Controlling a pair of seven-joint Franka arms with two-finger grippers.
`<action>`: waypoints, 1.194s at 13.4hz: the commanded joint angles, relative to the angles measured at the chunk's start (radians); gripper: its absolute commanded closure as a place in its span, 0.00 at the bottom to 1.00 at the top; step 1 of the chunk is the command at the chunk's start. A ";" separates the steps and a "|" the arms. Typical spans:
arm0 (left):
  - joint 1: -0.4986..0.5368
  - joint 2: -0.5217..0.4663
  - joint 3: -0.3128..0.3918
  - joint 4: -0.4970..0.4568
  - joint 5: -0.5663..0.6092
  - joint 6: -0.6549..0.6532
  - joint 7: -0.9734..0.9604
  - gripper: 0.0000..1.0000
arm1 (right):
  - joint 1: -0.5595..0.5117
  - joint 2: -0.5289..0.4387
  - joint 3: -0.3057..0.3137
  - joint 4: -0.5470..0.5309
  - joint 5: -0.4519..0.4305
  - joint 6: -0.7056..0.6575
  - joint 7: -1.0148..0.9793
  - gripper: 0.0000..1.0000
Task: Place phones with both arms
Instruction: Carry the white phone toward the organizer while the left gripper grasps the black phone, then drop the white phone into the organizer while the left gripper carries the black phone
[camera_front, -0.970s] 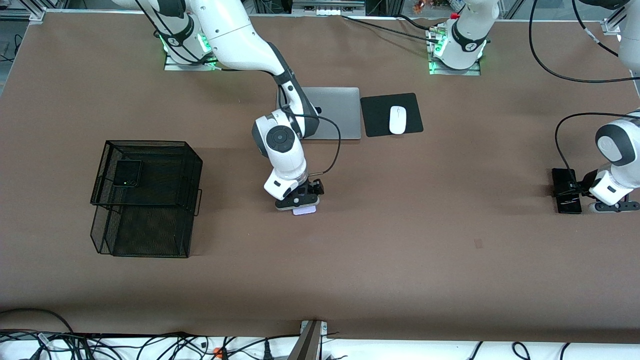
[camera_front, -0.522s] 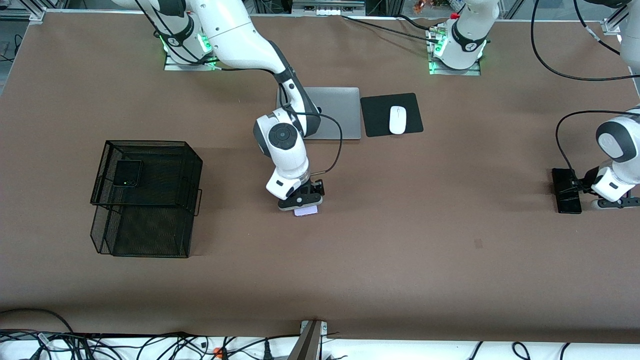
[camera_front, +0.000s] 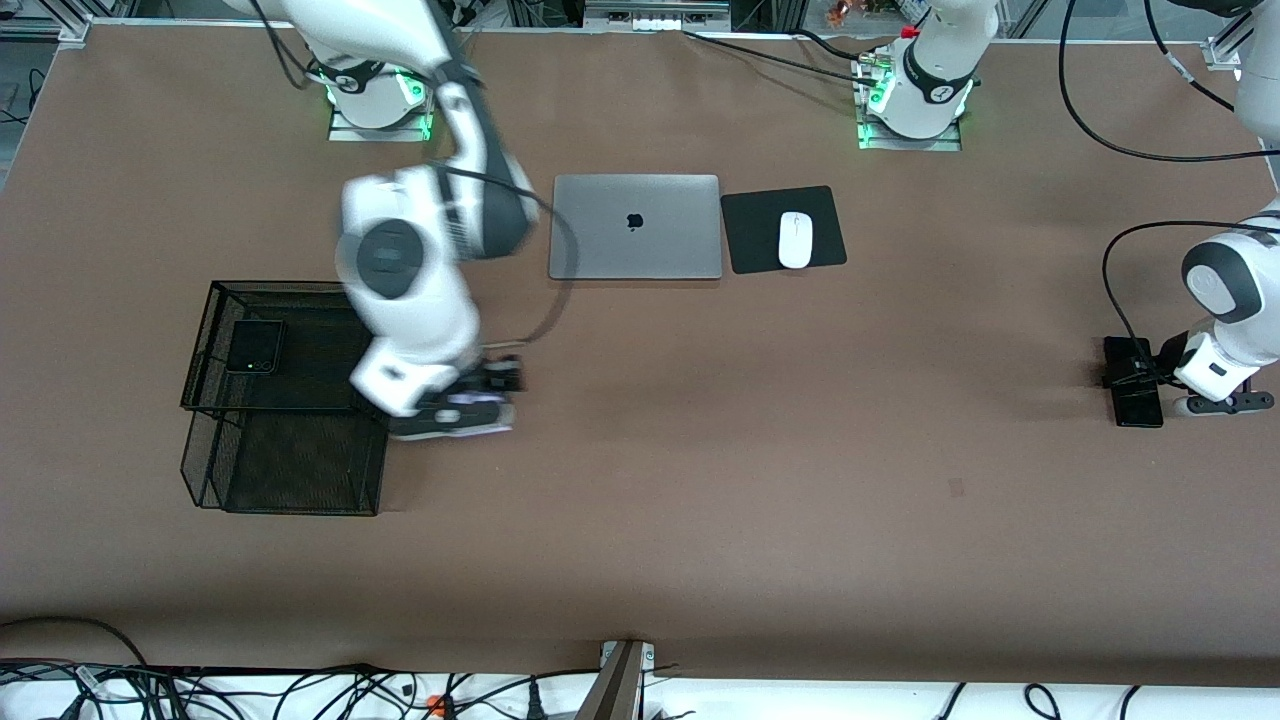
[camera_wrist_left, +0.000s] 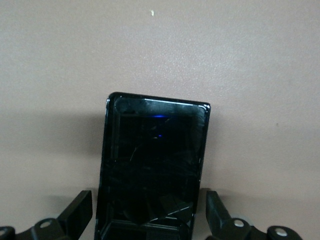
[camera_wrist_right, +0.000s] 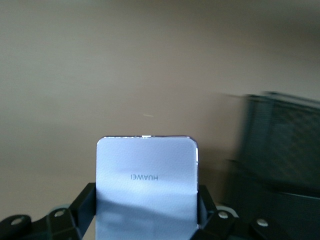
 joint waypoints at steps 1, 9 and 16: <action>0.011 -0.001 -0.010 -0.017 -0.031 0.028 0.008 0.00 | -0.059 -0.024 -0.076 -0.035 -0.002 -0.027 -0.173 1.00; 0.010 0.004 -0.012 -0.017 -0.045 0.029 0.007 0.44 | -0.314 0.111 -0.068 -0.034 0.214 0.065 -0.416 1.00; -0.013 -0.007 -0.012 0.012 -0.045 -0.013 -0.048 1.00 | -0.359 0.202 -0.065 -0.040 0.386 0.071 -0.409 1.00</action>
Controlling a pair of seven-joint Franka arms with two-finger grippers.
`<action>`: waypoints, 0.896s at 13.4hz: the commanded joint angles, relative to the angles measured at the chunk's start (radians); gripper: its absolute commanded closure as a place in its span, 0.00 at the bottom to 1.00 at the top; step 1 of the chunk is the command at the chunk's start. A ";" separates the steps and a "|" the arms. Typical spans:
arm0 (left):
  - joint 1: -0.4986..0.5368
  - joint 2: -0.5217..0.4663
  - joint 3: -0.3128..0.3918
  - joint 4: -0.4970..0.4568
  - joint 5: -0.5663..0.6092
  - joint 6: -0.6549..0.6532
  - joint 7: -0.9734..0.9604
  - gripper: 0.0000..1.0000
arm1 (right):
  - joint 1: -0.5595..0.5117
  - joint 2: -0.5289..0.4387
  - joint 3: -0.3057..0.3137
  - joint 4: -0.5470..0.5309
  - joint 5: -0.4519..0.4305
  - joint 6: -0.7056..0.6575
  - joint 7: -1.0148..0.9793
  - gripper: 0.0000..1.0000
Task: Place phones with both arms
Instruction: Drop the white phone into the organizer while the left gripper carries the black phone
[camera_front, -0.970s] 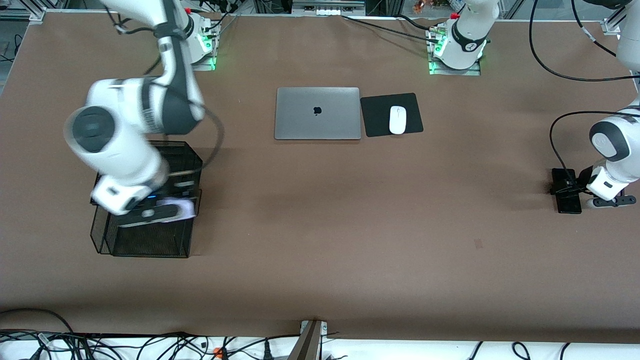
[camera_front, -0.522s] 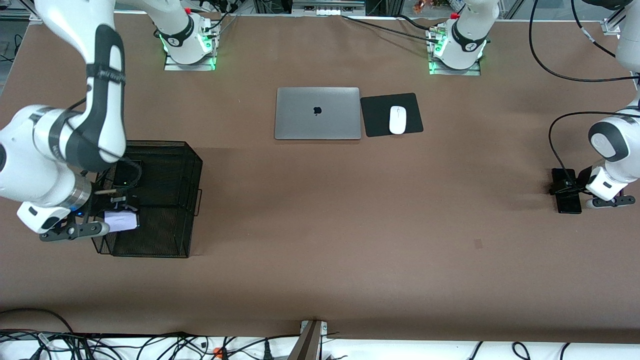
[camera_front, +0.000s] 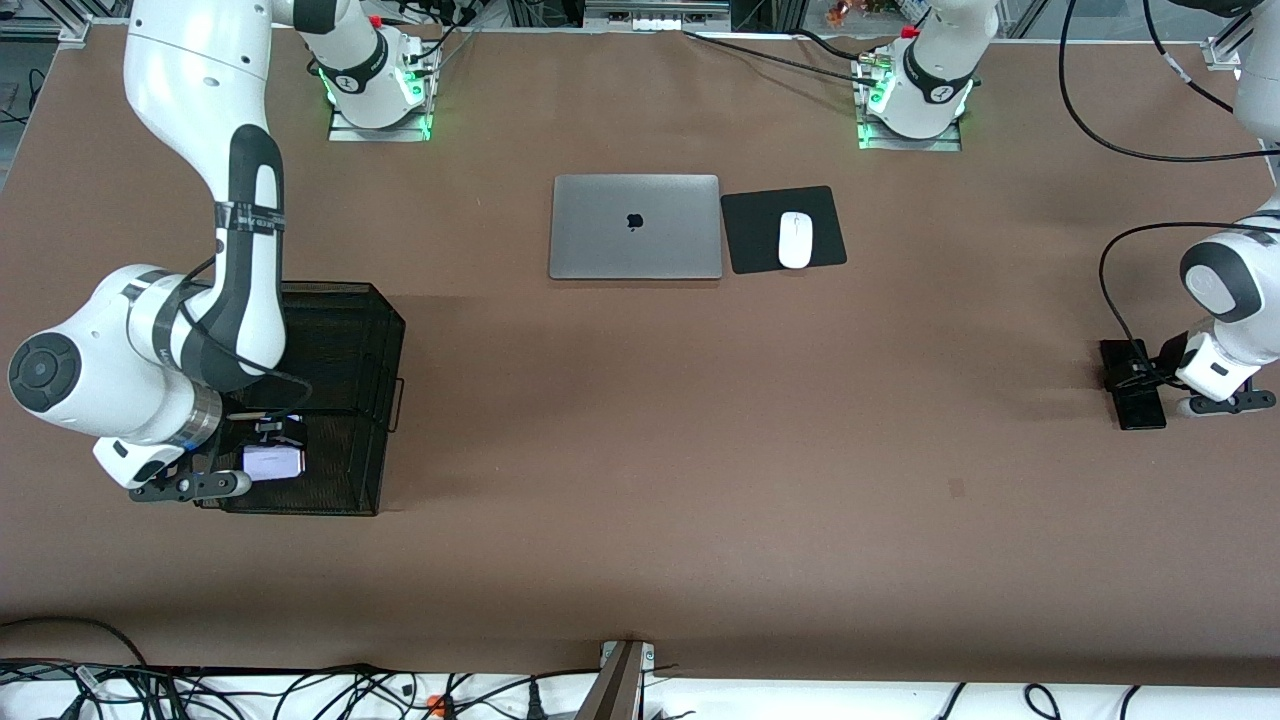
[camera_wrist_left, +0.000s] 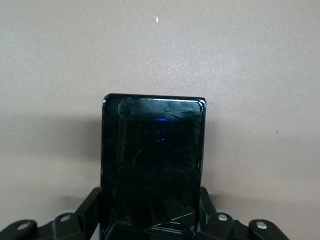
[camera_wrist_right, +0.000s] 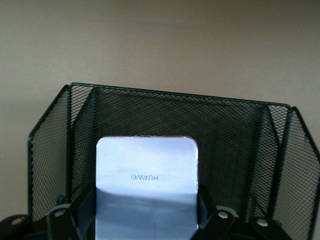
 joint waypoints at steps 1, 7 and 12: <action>-0.034 -0.010 -0.007 0.045 -0.032 -0.088 -0.045 1.00 | -0.021 0.027 0.003 0.006 0.057 0.002 -0.001 1.00; -0.205 -0.015 -0.007 0.252 -0.020 -0.411 -0.289 1.00 | -0.034 0.064 0.003 -0.009 0.088 -0.010 -0.005 0.93; -0.544 -0.009 0.002 0.257 0.010 -0.468 -0.733 1.00 | -0.045 0.058 -0.001 0.001 0.081 -0.013 -0.013 0.07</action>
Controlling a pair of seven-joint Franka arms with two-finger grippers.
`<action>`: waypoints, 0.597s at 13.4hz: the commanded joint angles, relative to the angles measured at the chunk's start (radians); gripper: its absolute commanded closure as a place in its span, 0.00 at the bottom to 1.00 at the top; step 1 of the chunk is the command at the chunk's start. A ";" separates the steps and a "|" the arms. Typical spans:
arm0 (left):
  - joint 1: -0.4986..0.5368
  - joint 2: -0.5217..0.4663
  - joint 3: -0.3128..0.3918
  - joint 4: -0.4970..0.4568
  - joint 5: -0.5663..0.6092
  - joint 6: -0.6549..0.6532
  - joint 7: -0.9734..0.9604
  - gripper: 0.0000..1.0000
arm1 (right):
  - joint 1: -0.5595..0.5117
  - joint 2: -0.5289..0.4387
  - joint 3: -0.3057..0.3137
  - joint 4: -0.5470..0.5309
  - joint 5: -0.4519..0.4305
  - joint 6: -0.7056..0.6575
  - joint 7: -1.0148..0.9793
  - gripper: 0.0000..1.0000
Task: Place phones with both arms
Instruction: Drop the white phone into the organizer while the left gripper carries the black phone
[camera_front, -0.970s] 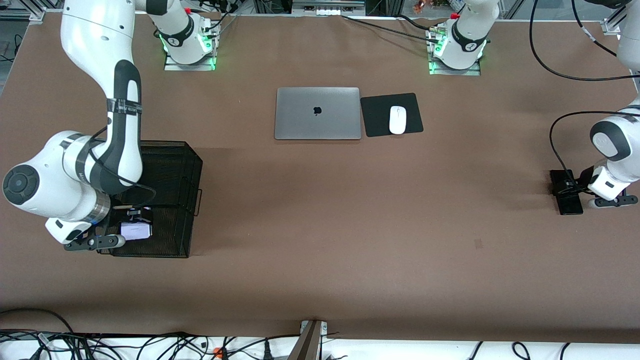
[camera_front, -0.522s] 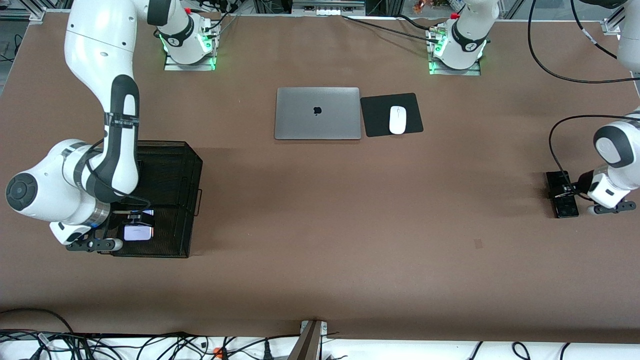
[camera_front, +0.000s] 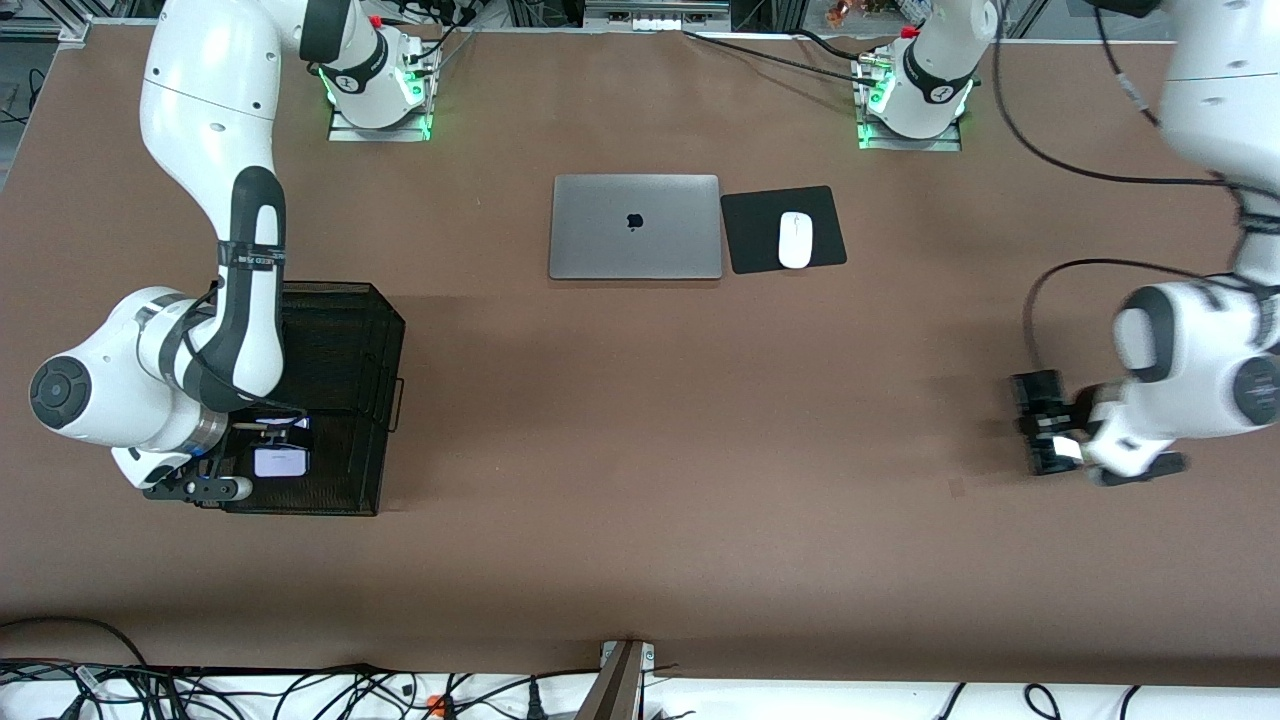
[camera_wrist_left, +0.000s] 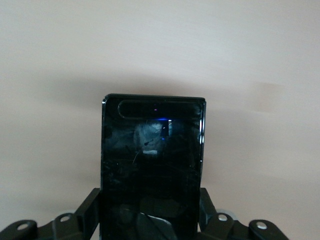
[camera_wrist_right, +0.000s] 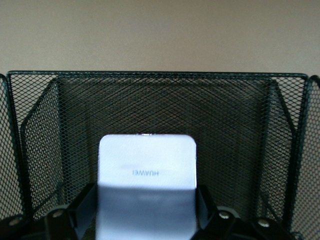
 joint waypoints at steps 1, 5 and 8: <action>-0.184 -0.004 0.025 0.020 0.010 -0.064 -0.301 1.00 | -0.016 -0.020 -0.002 0.013 0.007 -0.019 -0.013 0.07; -0.382 0.023 0.019 0.131 -0.003 -0.164 -0.540 1.00 | -0.032 -0.027 -0.037 0.107 0.008 -0.160 -0.014 0.07; -0.505 0.034 0.014 0.175 -0.022 -0.162 -0.615 1.00 | -0.055 -0.030 -0.076 0.228 0.008 -0.350 -0.007 0.07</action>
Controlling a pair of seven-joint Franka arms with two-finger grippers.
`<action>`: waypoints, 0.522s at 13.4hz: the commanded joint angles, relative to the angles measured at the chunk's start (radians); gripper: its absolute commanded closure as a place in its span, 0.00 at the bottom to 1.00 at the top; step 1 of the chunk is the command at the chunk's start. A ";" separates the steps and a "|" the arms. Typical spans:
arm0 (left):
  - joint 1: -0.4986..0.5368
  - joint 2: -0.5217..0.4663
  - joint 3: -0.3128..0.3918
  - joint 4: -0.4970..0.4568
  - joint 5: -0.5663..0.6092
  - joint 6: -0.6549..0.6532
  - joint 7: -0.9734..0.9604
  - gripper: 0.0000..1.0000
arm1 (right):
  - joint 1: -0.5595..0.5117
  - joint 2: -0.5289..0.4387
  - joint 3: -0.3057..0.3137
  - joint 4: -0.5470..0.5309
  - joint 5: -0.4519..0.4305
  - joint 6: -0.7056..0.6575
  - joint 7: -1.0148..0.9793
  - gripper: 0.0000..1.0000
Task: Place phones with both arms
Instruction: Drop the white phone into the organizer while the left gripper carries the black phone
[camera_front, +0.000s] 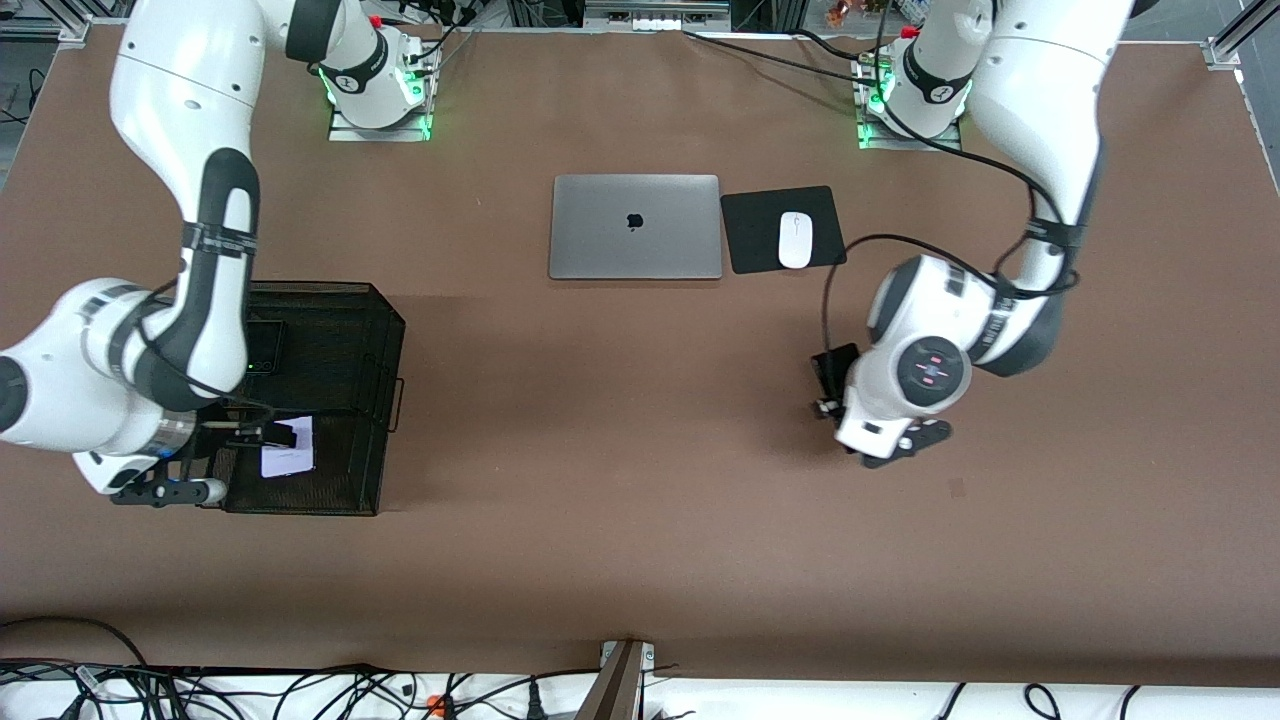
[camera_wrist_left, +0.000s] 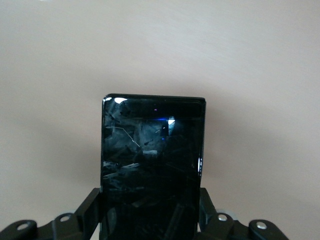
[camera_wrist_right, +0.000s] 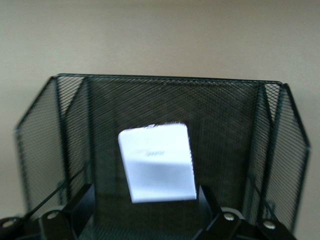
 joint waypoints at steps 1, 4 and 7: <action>-0.111 0.041 0.017 0.091 -0.059 -0.034 -0.042 1.00 | -0.024 -0.020 -0.033 0.097 0.008 -0.166 -0.002 0.07; -0.236 0.114 0.015 0.231 -0.071 -0.012 -0.033 1.00 | 0.028 -0.079 -0.057 0.103 -0.002 -0.272 0.074 0.00; -0.338 0.208 0.015 0.348 -0.088 0.081 0.010 1.00 | 0.073 -0.135 -0.057 0.103 -0.047 -0.289 0.133 0.00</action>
